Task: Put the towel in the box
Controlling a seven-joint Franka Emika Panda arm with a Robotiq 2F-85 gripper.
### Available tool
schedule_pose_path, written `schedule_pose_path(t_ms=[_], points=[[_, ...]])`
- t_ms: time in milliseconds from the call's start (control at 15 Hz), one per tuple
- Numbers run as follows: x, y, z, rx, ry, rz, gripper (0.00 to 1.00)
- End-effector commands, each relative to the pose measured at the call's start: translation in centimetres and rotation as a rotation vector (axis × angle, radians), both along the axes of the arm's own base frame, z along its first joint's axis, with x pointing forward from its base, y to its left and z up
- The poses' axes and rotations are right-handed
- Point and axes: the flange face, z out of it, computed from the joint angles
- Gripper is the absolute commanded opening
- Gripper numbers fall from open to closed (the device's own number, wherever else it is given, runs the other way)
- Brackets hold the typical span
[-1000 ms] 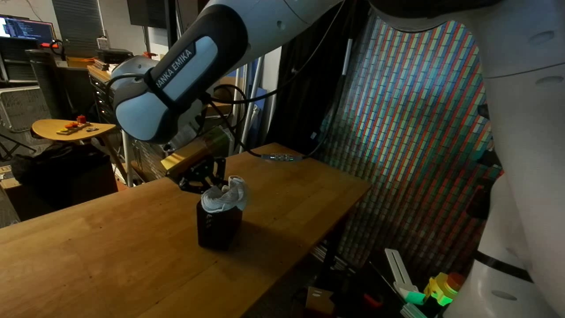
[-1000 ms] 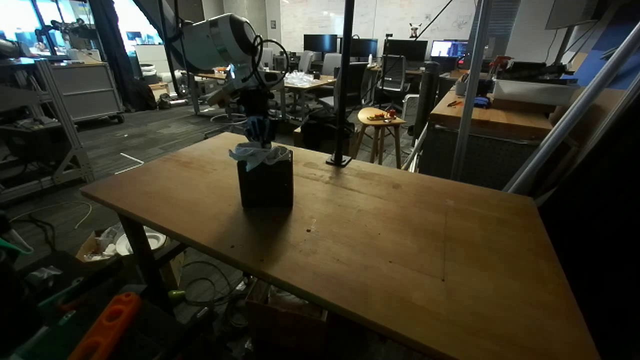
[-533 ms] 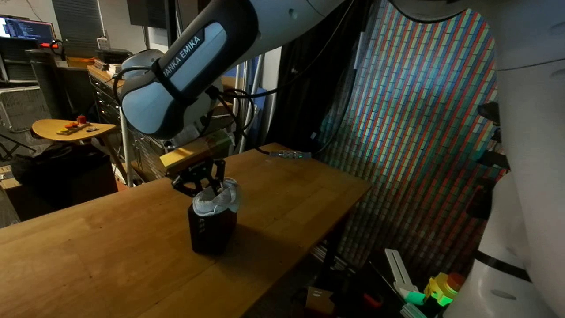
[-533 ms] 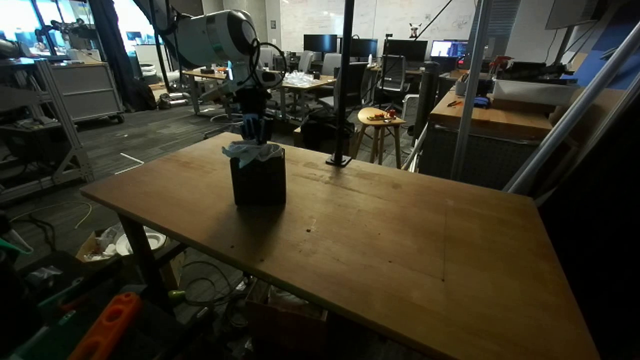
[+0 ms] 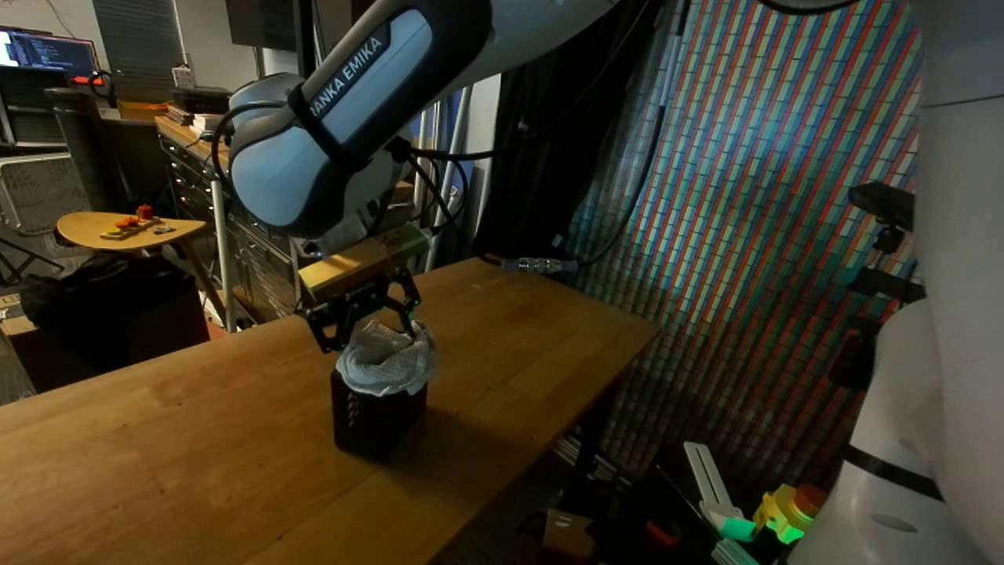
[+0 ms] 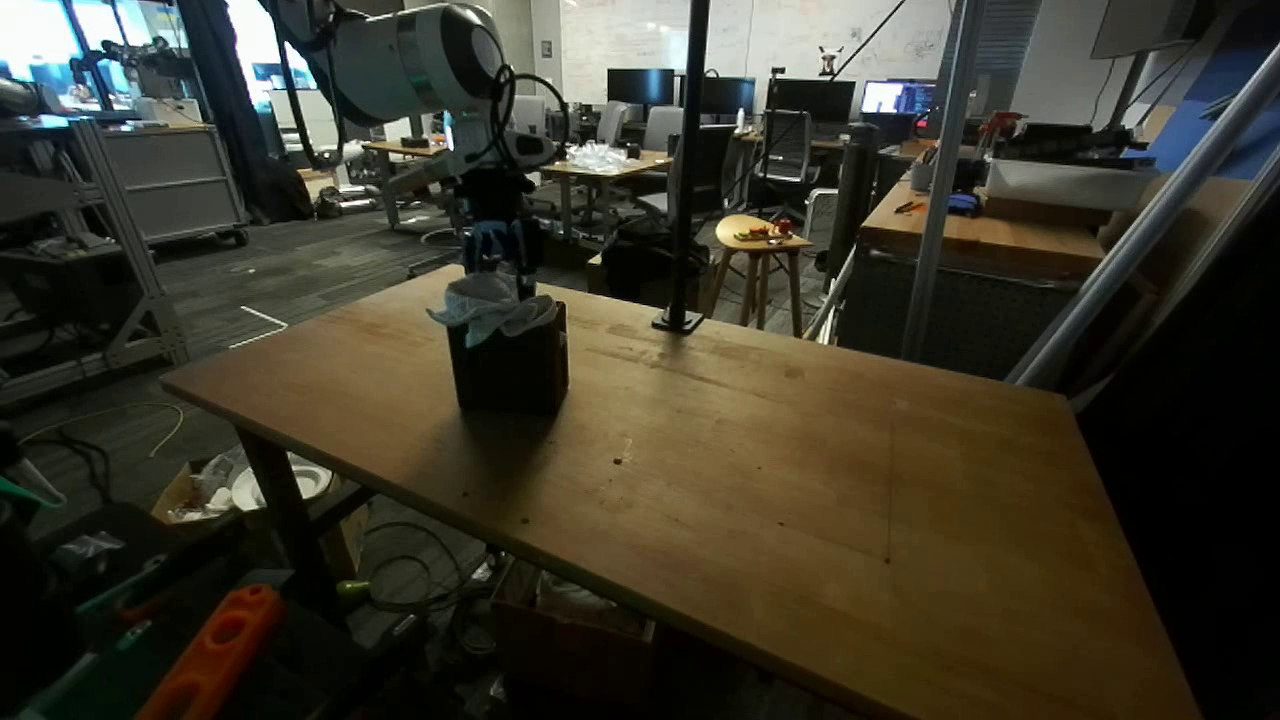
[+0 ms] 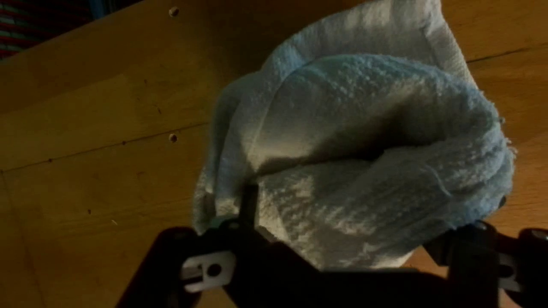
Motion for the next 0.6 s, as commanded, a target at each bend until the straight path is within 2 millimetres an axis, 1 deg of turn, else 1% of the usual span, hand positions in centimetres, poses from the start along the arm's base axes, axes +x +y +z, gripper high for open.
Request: schedule_pose_path(t_ms=[0,267,333,400,467,533], points=[[-0.9,-0.2,3.5,0.027,-0.04,0.075,1.0],[-0.4,-0.3,6.6,0.03,-0.061,0.152,1.0],[-0.3,-0.4,7.3,0.036,-0.072,0.174,0.93],[-0.2,-0.6,8.0,0.033,-0.074,0.205,0.74],[-0.1,-0.7,8.6,0.034,-0.084,0.237,0.71],[0.1,-1.0,9.4,0.047,-0.112,0.293,0.62]])
